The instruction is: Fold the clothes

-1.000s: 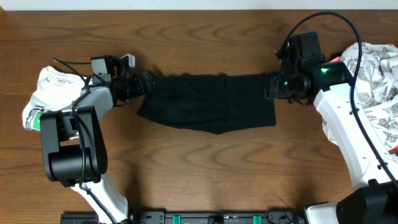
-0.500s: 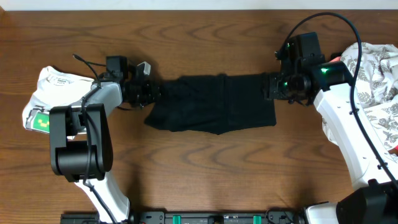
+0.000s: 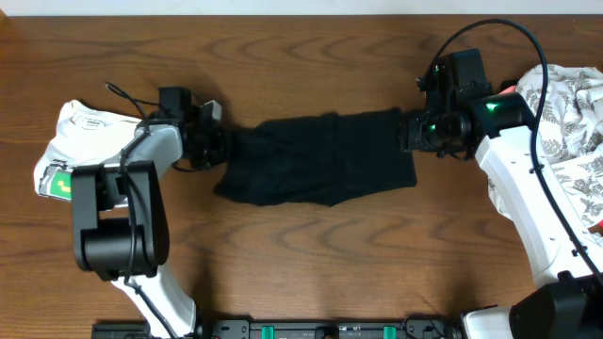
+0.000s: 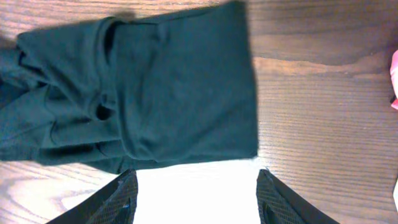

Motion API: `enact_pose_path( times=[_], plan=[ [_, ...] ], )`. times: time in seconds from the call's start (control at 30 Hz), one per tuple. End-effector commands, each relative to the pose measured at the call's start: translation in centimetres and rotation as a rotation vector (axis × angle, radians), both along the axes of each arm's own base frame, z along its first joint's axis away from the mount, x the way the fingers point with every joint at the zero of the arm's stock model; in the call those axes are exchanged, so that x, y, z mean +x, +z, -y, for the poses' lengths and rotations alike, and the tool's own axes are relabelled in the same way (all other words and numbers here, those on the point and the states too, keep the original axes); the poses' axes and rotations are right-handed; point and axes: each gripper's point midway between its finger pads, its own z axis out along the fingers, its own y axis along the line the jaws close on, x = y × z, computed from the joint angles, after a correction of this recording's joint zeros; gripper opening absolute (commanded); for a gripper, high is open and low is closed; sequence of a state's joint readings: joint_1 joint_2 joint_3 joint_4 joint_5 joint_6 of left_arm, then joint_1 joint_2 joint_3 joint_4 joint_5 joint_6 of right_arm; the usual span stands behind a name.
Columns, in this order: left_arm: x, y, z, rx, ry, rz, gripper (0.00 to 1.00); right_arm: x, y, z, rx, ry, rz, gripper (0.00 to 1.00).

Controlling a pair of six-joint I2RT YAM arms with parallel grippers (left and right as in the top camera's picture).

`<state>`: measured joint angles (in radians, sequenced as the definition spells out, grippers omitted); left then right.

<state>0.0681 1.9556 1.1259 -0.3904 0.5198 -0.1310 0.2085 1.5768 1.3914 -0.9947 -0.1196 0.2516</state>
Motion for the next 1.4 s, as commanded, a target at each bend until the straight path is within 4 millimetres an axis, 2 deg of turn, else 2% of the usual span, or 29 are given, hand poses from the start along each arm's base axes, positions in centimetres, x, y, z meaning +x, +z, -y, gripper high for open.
enact_pose_path(
  times=[0.0, 0.23, 0.37, 0.5, 0.63, 0.8, 1.03, 1.13, 1.23, 1.3, 1.37],
  plan=[
    [-2.1, -1.1, -6.6, 0.281, 0.118, -0.069, 0.06, -0.1, 0.1, 0.1, 0.000, 0.010, 0.005, 0.59],
    [-1.5, 4.5, -11.0, 0.379, 0.244, 0.048, 0.06, -0.1, 0.1, 0.1, 0.000, 0.010, 0.005, 0.60],
    [-2.1, 7.5, -14.6, 0.515, 0.336, 0.092, 0.06, -0.1, 0.1, 0.1, 0.000, 0.010, 0.005, 0.59],
    [-2.8, 10.1, -17.0, 0.576, 0.408, 0.133, 0.06, -0.1, 0.1, 0.1, 0.000, 0.010, 0.007, 0.59],
    [-3.3, 11.6, -18.0, 0.582, 0.447, 0.162, 0.06, 0.0, 0.2, 0.1, 0.001, 0.010, 0.009, 0.60],
    [-3.7, 12.4, -19.1, 0.641, 0.473, 0.163, 0.06, -0.1, 0.2, -0.3, 0.021, 0.018, 0.004, 0.60],
    [-3.6, 13.6, -19.4, 0.655, 0.477, 0.163, 0.06, -0.1, 0.3, -0.7, 0.033, 0.029, 0.010, 0.60],
    [-3.5, 13.9, -19.4, 0.653, 0.476, 0.164, 0.06, 0.6, 0.3, -1.2, 0.028, 0.063, 0.041, 0.59],
    [-3.5, 13.9, -19.4, 0.653, 0.476, 0.163, 0.06, 1.8, -0.2, -3.4, 0.050, 0.218, 0.091, 0.47],
    [-3.4, 13.9, -19.2, 0.645, 0.472, 0.167, 0.06, 2.6, -1.2, -5.8, 0.073, 0.334, 0.118, 0.31],
    [-3.3, 13.9, -19.0, 0.631, 0.467, 0.170, 0.06, 3.4, -3.1, -8.5, 0.086, 0.423, 0.128, 0.09]
  ],
)
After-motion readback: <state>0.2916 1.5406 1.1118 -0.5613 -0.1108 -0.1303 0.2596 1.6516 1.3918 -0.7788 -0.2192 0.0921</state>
